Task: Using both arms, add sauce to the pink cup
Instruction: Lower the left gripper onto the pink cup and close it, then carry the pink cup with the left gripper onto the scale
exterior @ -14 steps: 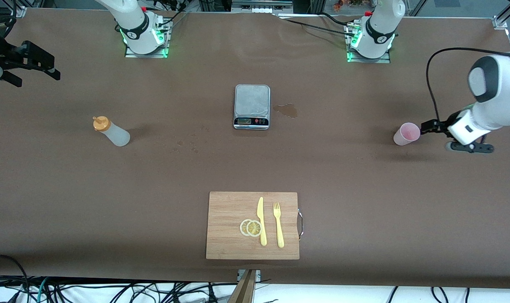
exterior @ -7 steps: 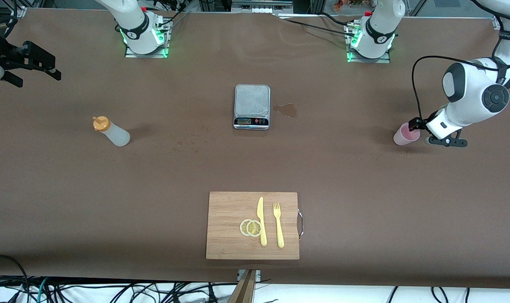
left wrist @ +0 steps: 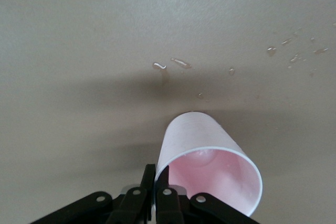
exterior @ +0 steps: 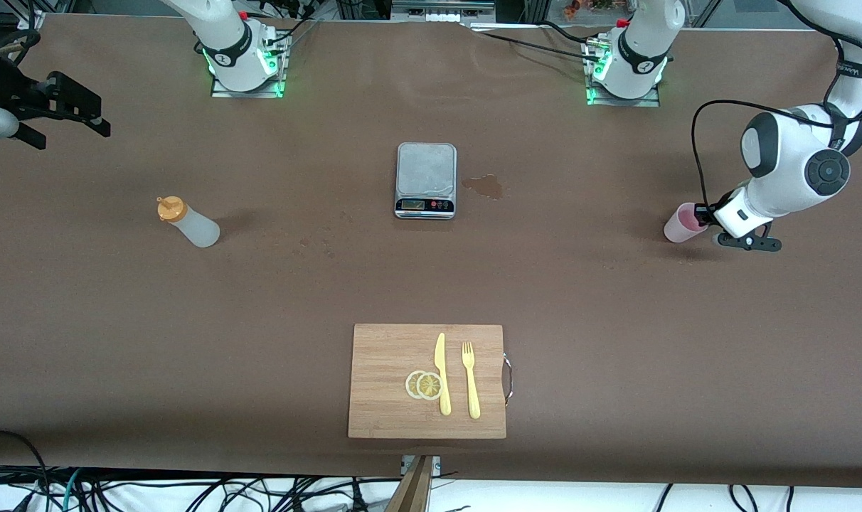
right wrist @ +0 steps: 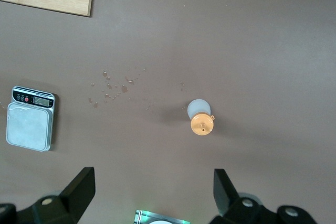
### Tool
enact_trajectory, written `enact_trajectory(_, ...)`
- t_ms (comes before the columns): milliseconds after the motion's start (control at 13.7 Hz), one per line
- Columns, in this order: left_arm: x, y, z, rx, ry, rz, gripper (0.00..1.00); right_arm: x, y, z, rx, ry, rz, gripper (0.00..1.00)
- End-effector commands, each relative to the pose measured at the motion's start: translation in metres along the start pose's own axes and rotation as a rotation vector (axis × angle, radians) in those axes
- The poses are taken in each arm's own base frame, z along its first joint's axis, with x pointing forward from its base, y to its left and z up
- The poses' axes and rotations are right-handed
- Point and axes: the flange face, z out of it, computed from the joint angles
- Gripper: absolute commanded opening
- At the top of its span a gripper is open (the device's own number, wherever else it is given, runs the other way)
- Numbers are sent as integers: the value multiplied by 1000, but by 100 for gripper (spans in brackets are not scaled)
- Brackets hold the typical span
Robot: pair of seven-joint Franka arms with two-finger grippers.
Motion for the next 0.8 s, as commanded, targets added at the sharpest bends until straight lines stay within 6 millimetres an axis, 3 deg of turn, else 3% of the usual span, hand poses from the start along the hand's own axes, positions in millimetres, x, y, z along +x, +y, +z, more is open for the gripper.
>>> enact_trajectory(0,7,7,-22,15,22,34,0,-3,-1,-2,9,-7,-13,100)
enact_trajectory(146,15,29,-63,5,-26,54,0,-4,-1,-3,9,-7,-13,100)
enact_trajectory(364,21,106,-120,-85,-78,-12,0,-3,-1,-2,7,-7,-13,100)
enact_trajectory(583,24,220,-162,-88,-89,-107,0,-2,-1,-3,7,-4,-13,100)
enact_trajectory(728,15,311,-172,-85,-77,-193,0,-2,-1,-3,8,-4,-13,100)
